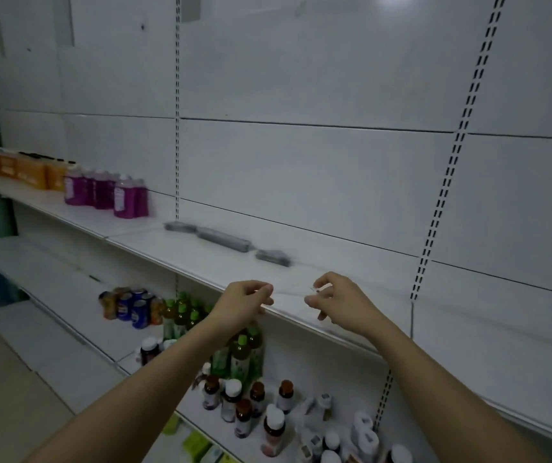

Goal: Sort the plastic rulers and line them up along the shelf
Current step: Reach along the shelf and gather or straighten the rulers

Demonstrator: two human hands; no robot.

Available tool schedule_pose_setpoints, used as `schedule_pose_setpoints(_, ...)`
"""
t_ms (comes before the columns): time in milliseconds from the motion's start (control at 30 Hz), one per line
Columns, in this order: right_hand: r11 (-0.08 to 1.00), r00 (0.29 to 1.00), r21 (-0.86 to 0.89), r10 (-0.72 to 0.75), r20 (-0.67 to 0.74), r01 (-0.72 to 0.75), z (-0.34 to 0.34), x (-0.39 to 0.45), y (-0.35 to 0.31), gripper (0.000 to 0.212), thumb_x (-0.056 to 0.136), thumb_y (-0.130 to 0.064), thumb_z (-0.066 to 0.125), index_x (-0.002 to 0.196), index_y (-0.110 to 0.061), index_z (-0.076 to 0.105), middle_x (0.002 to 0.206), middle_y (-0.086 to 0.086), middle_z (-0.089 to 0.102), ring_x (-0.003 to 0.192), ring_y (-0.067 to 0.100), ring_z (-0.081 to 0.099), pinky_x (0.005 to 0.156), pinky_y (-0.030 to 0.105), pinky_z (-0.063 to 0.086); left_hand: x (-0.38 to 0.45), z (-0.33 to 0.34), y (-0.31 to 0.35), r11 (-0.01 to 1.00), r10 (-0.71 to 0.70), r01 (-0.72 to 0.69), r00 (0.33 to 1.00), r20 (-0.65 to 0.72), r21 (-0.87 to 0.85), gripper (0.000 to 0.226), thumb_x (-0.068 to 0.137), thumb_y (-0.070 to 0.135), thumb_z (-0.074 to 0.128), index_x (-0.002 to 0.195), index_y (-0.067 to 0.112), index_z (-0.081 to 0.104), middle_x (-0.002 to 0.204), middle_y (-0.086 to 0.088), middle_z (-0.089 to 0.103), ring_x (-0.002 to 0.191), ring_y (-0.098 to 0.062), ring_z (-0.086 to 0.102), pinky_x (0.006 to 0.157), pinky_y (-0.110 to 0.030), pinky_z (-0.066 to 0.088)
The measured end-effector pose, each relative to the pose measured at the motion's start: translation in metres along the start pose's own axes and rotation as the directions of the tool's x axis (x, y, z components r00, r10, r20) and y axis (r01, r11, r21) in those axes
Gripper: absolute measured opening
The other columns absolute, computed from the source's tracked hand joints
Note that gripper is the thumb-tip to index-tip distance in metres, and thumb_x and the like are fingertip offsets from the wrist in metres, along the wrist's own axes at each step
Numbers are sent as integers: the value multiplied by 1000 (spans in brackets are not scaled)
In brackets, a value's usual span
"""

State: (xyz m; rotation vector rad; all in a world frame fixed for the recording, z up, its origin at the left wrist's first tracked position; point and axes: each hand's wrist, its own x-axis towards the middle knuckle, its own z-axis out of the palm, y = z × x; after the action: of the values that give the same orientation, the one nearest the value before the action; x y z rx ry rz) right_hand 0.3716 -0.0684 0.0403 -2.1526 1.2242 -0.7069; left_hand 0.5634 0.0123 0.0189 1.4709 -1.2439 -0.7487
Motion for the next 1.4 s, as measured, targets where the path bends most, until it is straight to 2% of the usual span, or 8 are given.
schedule_pose_setpoints(167, 988, 995, 133, 83, -61, -74, 23, 76, 2, 33, 84, -33, 69, 109, -15, 58, 95, 3, 71, 71, 14, 70, 68, 32, 52, 55, -36, -29, 995, 12, -14, 1000, 13, 103, 33, 98, 33, 50, 125, 18, 59, 103, 6, 69, 97, -11, 63, 81, -24, 49)
schedule_pose_setpoints(367, 978, 985, 188, 113, -129, -87, 55, 173, 5, 33, 82, -35, 72, 104, -14, 61, 96, 1, 69, 73, 15, 70, 61, 27, 49, 142, -73, -60, 966, 25, -35, 999, 42, 256, 30, 96, 32, 52, 122, 20, 62, 111, 5, 67, 99, -7, 60, 77, -21, 47)
schedule_pose_setpoints(567, 983, 966, 105, 168, -198, -149, 59, 246, 17, 28, 79, -37, 73, 96, -18, 63, 93, 1, 68, 84, 20, 66, 78, 31, 50, 236, -91, -85, 794, 59, -125, 990, 129, 595, 33, 96, 37, 52, 124, 24, 62, 124, 7, 63, 111, -10, 56, 94, -25, 45)
schedule_pose_setpoints(833, 977, 948, 60, 212, -238, -204, 72, 298, 21, 34, 82, -34, 72, 109, -15, 63, 102, 0, 66, 88, 17, 64, 71, 25, 46, 312, -93, -124, 627, 112, -282, 955, 274, 726, 45, 91, 58, 45, 132, 39, 51, 141, 10, 48, 129, -13, 44, 108, -39, 35)
schedule_pose_setpoints(1000, 970, 933, 3, 234, -273, -243, 85, 331, 19, 34, 83, -35, 71, 111, -17, 63, 106, -2, 63, 99, 18, 61, 86, 28, 47, 342, -90, -139, 514, 57, -378, 911, 409, 770, 57, 92, 65, 31, 144, 42, 33, 156, 8, 24, 144, -15, 18, 115, -55, 11)
schedule_pose_setpoints(1133, 964, 913, 41, 262, -312, -263, 92, 334, 34, 33, 82, -31, 72, 111, -16, 64, 106, 0, 64, 97, 15, 60, 83, 25, 44, 346, -92, -148, 532, 105, -415, 897, 429, 738, 56, 93, 63, 30, 145, 40, 31, 158, 8, 21, 146, -14, 14, 116, -55, 6)
schedule_pose_setpoints(1267, 955, 928, -82, 253, -274, -285, 96, 331, 45, 33, 83, -32, 72, 111, -16, 65, 107, 0, 60, 98, 16, 58, 85, 25, 43, 344, -93, -148, 567, 152, -422, 898, 414, 707, 52, 95, 57, 35, 143, 37, 36, 154, 7, 28, 143, -15, 21, 117, -52, 9)
schedule_pose_setpoints(1400, 942, 943, -182, 239, -230, -283, 100, 331, 48, 30, 84, -33, 70, 109, -16, 65, 108, 0, 59, 94, 14, 56, 80, 24, 42, 343, -94, -141, 687, 357, -452, 892, 277, 569, 39, 92, 37, 54, 130, 26, 53, 133, 4, 53, 122, -16, 47, 105, -27, 31)
